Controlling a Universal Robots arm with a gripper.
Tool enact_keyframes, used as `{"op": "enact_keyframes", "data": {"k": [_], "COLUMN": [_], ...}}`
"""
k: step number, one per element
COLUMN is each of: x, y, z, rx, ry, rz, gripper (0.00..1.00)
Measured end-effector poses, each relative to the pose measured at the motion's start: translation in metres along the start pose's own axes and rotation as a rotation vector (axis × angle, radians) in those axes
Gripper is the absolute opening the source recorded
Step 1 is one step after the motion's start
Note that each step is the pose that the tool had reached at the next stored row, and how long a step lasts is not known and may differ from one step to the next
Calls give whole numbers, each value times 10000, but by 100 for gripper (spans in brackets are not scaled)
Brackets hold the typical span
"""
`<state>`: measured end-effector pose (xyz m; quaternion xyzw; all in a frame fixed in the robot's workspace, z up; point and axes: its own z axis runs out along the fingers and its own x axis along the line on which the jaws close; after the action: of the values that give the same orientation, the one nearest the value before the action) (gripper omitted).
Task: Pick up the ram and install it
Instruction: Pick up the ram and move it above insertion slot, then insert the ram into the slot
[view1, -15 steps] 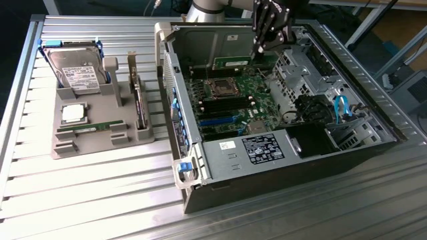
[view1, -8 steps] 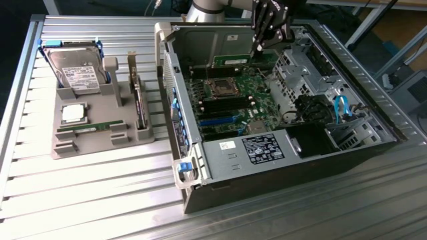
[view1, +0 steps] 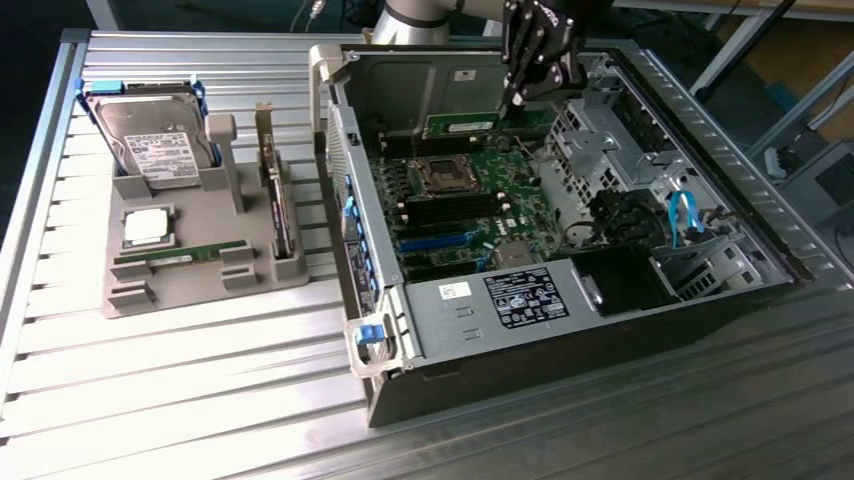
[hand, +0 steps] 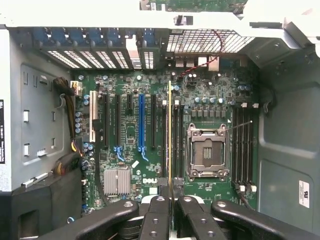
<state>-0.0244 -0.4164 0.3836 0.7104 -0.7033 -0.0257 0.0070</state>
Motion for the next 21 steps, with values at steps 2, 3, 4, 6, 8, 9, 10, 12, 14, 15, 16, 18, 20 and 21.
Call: {"op": "enact_keyframes", "data": {"k": [2, 3, 4, 6, 8, 9, 10, 12, 14, 15, 16, 18, 20, 21], "x": [1, 1, 1, 2, 3, 3, 3, 4, 5, 5, 5, 5, 5, 6], "y": [-1, -2, -2, -4, -5, -5, -6, -7, -8, -9, -9, -9, -9, -9], "z": [27, 37, 52, 81, 102, 112, 124, 155, 177, 188, 197, 201, 203, 203], "rx": [0, 0, 0, 0, 0, 0, 0, 0, 0, 0, 0, -1, 0, 0], "ry": [0, 0, 0, -1, 0, 0, -1, -1, 0, 0, 0, 3, -1, 0], "rz": [0, 0, 0, 0, 0, 0, 0, 0, 0, 0, 0, 0, 0, 0], "gripper": [13, 13, 13, 13, 13, 13, 13, 13, 13, 13, 13, 13, 13, 13]}}
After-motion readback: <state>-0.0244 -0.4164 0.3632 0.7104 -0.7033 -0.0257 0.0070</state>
